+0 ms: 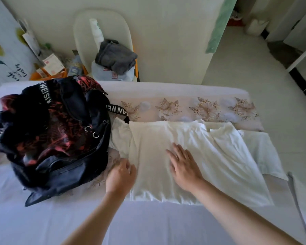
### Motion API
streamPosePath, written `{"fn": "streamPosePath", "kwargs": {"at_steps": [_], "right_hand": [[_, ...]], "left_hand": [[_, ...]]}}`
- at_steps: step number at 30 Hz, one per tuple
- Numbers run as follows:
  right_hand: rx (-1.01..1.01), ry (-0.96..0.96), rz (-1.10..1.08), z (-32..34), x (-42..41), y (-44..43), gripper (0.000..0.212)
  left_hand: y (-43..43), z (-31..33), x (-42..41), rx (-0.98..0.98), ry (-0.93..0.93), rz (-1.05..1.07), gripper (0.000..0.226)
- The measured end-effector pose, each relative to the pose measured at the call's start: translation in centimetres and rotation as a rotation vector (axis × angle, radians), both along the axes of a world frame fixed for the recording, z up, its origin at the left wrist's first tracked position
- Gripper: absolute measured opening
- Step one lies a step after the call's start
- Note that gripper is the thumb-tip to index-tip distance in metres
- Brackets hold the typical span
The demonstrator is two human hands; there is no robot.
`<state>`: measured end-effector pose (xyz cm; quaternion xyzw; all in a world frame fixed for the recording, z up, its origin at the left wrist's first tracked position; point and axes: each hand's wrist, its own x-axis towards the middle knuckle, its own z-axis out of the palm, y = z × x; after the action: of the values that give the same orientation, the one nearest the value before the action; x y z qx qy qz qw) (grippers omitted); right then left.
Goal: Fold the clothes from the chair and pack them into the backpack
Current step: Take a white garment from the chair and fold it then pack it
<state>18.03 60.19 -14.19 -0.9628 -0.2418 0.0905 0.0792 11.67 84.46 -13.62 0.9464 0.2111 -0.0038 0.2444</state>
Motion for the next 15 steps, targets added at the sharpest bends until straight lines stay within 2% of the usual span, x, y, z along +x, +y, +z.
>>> {"fn": "streamPosePath", "kwargs": {"at_steps": [2, 6, 11, 13, 15], "right_hand": [[-0.011, 0.019, 0.064, -0.3, -2.6, 0.8, 0.055], [-0.059, 0.113, 0.045, -0.6, -6.3, 1.6, 0.054], [-0.158, 0.183, -0.01, -0.8, -7.6, 1.0, 0.06], [-0.121, 0.172, 0.006, -0.2, -7.8, 0.8, 0.061], [-0.13, 0.229, 0.01, 0.7, -8.2, 0.7, 0.066]], "left_hand": [[-0.6, 0.4, -1.9, 0.012, 0.117, 0.038, 0.022], [-0.9, 0.5, -4.1, -0.091, -0.014, 0.014, 0.024], [-0.5, 2.6, -4.1, -0.531, -0.084, 0.42, 0.021], [0.0, 3.1, -4.6, -0.508, -0.058, 0.368, 0.02], [1.0, 2.8, -5.3, -0.375, -0.025, 0.262, 0.012]]}}
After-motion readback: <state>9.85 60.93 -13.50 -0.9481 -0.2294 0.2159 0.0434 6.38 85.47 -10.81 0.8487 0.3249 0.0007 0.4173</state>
